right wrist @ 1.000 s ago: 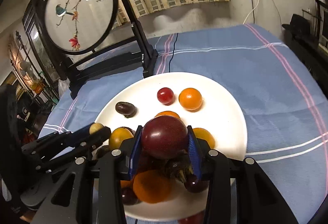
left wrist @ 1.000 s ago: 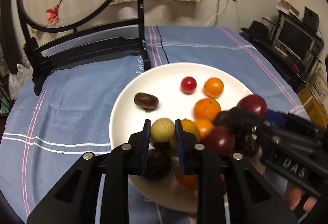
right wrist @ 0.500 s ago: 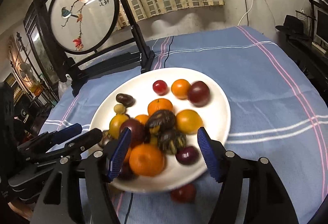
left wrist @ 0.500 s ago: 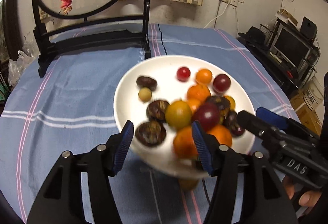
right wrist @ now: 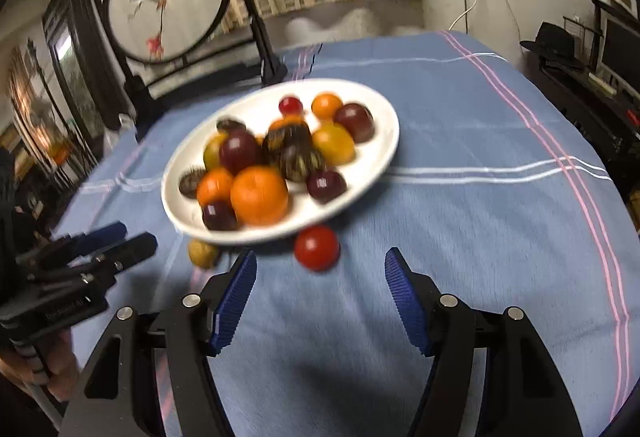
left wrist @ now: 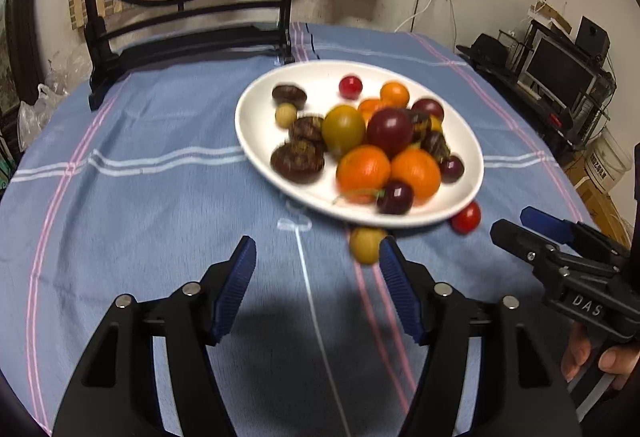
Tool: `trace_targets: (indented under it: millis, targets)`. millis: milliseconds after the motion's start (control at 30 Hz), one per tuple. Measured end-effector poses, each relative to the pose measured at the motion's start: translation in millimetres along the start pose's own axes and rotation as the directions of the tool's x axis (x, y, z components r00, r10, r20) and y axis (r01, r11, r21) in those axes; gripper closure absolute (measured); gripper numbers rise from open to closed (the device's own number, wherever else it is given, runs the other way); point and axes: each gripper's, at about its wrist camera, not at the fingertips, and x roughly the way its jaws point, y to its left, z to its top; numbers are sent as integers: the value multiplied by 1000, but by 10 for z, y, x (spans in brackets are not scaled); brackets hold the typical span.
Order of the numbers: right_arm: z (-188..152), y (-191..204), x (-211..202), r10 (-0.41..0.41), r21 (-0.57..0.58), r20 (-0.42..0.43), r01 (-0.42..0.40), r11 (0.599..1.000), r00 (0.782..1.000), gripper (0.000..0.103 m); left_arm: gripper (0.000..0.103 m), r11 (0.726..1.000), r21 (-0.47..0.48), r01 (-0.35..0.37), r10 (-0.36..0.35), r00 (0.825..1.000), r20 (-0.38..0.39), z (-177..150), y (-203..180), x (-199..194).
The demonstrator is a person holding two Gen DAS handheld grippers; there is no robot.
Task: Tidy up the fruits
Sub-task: 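Grasp a red cherry tomato with the right tool while the left tool grasps a small yellow plum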
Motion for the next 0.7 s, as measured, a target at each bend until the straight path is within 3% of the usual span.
trace_targets:
  millis: [233, 400, 500, 700]
  targets:
    - [46, 224, 225, -94, -133, -49, 87, 987, 994, 40, 40, 1000, 13, 25, -24, 999, -39, -97, 8, 144]
    - [179, 258, 506, -139, -162, -94, 123, 979, 986, 59, 40, 999, -5, 36, -36, 997, -68, -111, 58, 221]
    - [178, 251, 549, -109, -145, -87, 96, 985, 990, 72, 40, 999, -5, 37, -37, 997, -72, -117, 59, 240]
    - [97, 208, 354, -79, -113, -54, 72, 991, 995, 73, 40, 1000, 13, 25, -24, 997, -70, -135, 13, 255]
